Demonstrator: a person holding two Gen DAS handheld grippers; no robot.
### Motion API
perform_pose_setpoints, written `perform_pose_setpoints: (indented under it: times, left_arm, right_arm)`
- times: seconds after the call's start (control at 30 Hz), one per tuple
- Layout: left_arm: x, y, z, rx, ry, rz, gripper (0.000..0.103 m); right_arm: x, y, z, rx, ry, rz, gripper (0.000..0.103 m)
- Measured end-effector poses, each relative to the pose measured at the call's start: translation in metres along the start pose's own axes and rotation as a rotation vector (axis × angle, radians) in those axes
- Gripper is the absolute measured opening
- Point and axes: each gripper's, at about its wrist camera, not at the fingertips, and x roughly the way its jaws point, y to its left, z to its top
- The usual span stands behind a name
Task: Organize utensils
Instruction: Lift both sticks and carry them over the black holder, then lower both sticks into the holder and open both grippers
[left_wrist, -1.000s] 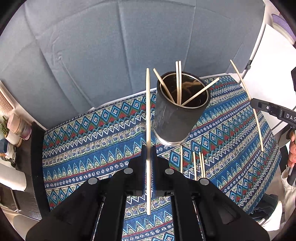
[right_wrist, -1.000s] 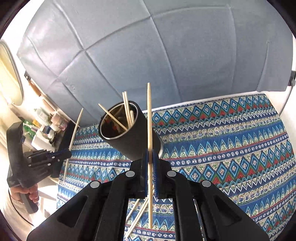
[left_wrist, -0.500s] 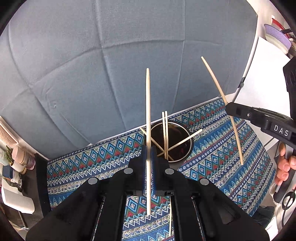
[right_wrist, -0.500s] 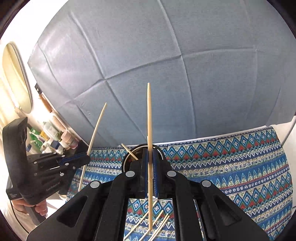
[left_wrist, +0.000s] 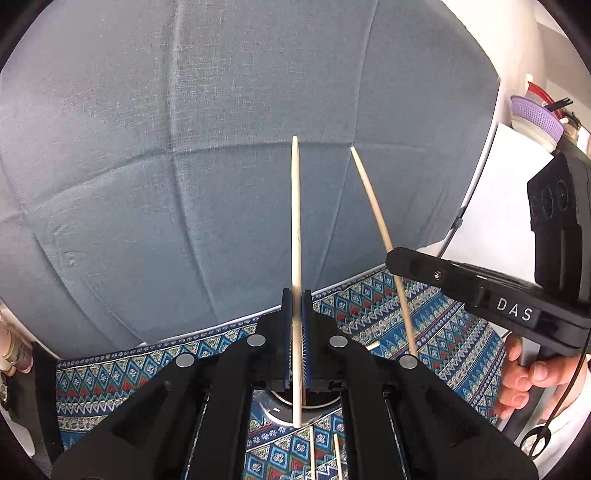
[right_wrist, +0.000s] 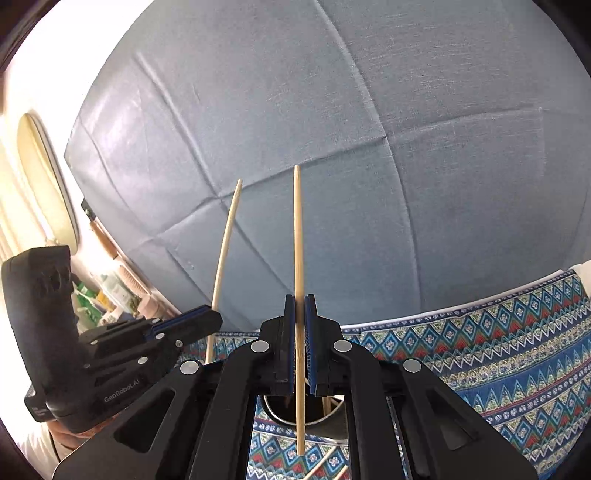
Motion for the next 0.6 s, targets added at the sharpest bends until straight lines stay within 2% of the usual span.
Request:
perform_pose_setpoints:
  times: [0.13, 0.33, 0.43, 0.6]
  left_arm:
    - [0.011, 0.004, -0.004, -0.028, -0.072, -0.023, 0.005]
    - [0.014, 0.005, -0.025, -0.032, -0.252, -0.094, 0.005]
    - [0.03, 0.002, -0.04, -0.008, -0.256, -0.083, 0.005]
    - [0.048, 0.011, -0.059, -0.087, -0.22, -0.087, 0.005]
  right_arm:
    - [0.01, -0.01, -0.002, 0.033, -0.07, 0.06, 0.005]
    - [0.019, -0.021, -0.02, 0.02, -0.209, 0.118, 0.005]
    - [0.032, -0.026, -0.028, 0.013, -0.216, 0.137, 0.005]
    - [0.048, -0.031, -0.043, 0.002, -0.206, 0.148, 0.005]
